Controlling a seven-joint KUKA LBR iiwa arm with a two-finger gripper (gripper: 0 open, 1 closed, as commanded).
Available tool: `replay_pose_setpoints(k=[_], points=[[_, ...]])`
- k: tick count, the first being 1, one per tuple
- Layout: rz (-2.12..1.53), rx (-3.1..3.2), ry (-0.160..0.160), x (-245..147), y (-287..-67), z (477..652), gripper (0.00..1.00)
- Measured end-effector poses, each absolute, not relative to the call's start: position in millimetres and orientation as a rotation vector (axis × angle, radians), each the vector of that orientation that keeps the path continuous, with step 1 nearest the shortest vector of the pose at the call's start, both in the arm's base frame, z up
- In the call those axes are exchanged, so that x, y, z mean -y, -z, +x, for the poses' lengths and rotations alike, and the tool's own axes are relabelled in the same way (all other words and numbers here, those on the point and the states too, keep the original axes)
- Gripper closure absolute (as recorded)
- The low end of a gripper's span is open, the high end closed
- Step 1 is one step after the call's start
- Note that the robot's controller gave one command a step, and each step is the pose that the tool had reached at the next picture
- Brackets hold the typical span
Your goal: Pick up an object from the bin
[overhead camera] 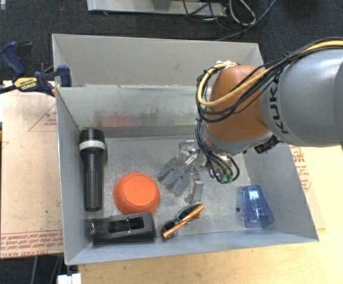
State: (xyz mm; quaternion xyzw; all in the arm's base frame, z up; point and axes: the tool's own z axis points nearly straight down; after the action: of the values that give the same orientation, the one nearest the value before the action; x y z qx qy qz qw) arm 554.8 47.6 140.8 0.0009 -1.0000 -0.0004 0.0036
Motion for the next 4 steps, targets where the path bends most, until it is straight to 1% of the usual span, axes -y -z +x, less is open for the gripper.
replay_pose_setpoints(k=[1,2,3,4], points=[[-0.001,3.142,0.002,-47,-145,556.7,0.0],[0.71,3.079,0.003,-54,-72,489.0,0.0],[0.531,3.121,0.004,-43,-73,487.8,0.0],[0.691,3.091,0.004,-53,-74,491.2,0.0]])
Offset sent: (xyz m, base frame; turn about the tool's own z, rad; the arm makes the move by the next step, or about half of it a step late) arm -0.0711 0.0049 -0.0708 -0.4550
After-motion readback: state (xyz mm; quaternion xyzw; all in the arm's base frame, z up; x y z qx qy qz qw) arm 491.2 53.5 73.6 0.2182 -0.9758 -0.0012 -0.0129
